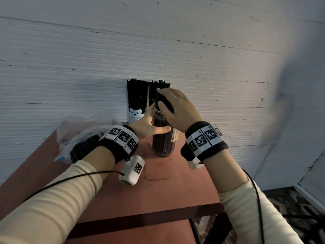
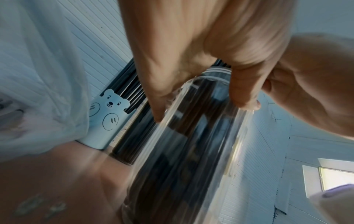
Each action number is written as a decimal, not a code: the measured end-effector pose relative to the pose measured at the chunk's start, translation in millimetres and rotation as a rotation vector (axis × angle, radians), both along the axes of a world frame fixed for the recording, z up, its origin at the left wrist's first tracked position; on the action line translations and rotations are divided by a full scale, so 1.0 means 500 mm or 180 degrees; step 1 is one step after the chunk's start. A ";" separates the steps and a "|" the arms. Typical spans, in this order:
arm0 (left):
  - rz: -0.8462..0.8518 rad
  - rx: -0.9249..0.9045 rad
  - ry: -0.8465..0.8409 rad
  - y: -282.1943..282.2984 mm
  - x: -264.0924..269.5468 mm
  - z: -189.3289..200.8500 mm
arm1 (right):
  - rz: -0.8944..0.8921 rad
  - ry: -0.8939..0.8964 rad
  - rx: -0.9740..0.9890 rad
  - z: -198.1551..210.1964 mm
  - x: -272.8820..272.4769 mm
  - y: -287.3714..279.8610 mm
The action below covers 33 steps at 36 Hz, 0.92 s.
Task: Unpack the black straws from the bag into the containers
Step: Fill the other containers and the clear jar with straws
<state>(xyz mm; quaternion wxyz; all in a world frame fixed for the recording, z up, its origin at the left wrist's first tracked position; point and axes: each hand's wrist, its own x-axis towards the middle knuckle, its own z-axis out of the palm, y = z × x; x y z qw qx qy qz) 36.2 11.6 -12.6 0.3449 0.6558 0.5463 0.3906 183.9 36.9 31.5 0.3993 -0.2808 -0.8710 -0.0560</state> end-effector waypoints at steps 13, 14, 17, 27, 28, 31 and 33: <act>0.0913 0.0772 0.1156 -0.161 -0.134 0.014 | 0.0422 0.0886 0.0074 -0.005 -0.069 -0.084; 0.1024 0.0790 0.1159 -0.176 -0.151 0.020 | 0.0520 0.0892 -0.0026 -0.012 -0.082 -0.091; 0.1257 0.0809 0.1174 -0.211 -0.208 0.028 | 0.0796 0.0714 -0.0449 -0.033 -0.127 -0.110; 0.1013 0.0200 0.1833 -0.267 -0.290 0.000 | 0.0126 -0.1901 -0.1918 -0.095 -0.262 -0.121; 0.0916 0.0183 0.1767 -0.266 -0.288 -0.002 | 0.0027 -0.2189 -0.1911 -0.100 -0.273 -0.120; 0.0841 0.0107 0.1639 -0.262 -0.290 -0.005 | -0.0140 -0.2605 -0.1987 -0.115 -0.296 -0.115; 0.0923 0.0108 0.1581 -0.257 -0.298 -0.005 | -0.0244 -0.2645 -0.1950 -0.124 -0.306 -0.110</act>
